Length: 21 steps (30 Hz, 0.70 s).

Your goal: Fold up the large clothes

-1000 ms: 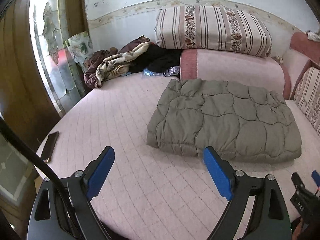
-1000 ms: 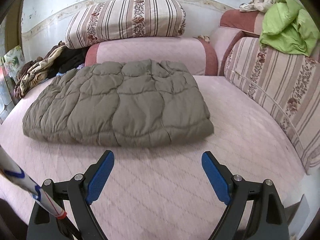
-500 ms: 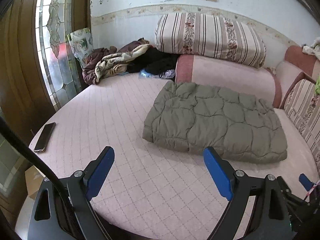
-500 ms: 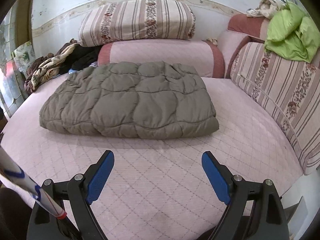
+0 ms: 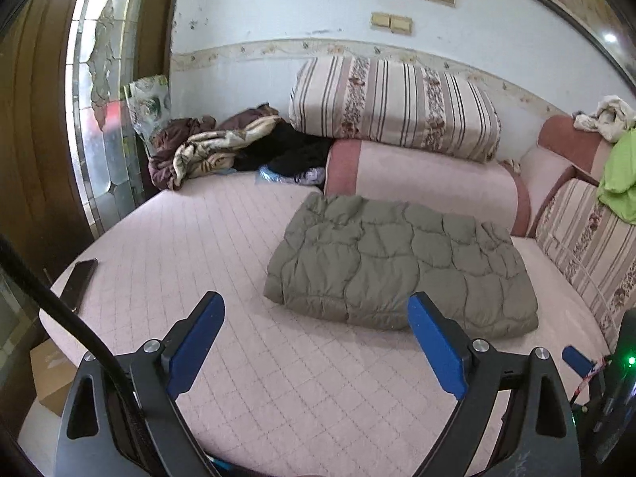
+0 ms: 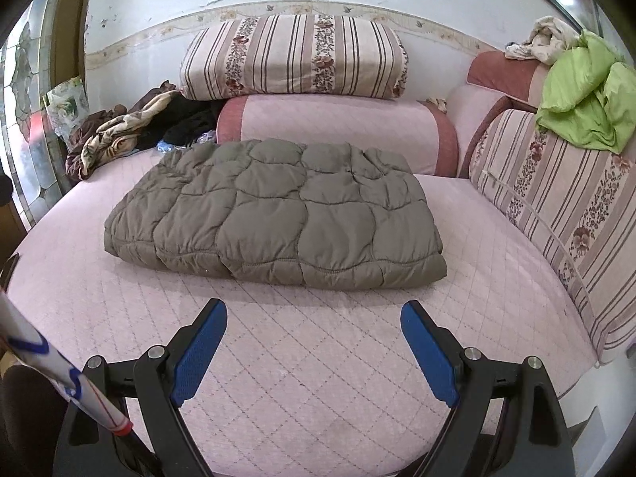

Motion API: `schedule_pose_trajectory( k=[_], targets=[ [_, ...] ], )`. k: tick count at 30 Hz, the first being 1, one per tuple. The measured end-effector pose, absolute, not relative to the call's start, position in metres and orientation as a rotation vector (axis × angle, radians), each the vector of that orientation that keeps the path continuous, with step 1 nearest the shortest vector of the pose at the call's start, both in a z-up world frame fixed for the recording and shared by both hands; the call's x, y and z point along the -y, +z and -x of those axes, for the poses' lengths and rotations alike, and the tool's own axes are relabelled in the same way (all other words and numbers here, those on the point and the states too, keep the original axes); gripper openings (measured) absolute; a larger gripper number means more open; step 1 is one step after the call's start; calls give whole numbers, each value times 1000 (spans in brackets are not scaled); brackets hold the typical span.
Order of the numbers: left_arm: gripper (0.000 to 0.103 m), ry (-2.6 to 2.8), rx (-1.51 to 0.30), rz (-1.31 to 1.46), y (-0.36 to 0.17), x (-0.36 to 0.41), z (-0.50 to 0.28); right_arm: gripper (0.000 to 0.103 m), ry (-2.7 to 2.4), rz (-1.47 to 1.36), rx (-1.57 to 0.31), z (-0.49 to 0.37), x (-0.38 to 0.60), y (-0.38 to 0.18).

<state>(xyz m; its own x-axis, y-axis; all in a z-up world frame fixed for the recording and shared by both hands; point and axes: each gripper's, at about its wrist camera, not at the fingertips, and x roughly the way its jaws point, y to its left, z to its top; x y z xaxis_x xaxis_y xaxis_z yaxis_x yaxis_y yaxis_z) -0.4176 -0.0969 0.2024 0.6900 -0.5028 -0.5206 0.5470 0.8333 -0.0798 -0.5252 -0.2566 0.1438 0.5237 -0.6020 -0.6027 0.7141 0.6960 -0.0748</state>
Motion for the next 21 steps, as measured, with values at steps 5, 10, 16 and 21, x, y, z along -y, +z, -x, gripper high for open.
schedule_pose_trajectory(
  k=[5, 10, 16, 21],
  targets=[
    [93, -582, -613, -81, 192, 97, 410, 92, -786, -171, -648, 521, 251, 147],
    [93, -580, -650, -69, 183, 94, 402, 92, -775, -157, -658, 514, 247, 147],
    [93, -557, -699, -86, 168, 97, 392, 92, -763, -157, -672, 504, 245, 144],
    [93, -519, -736, -133, 154, 104, 384, 92, -759, -154, -675, 495, 245, 144]
  ],
)
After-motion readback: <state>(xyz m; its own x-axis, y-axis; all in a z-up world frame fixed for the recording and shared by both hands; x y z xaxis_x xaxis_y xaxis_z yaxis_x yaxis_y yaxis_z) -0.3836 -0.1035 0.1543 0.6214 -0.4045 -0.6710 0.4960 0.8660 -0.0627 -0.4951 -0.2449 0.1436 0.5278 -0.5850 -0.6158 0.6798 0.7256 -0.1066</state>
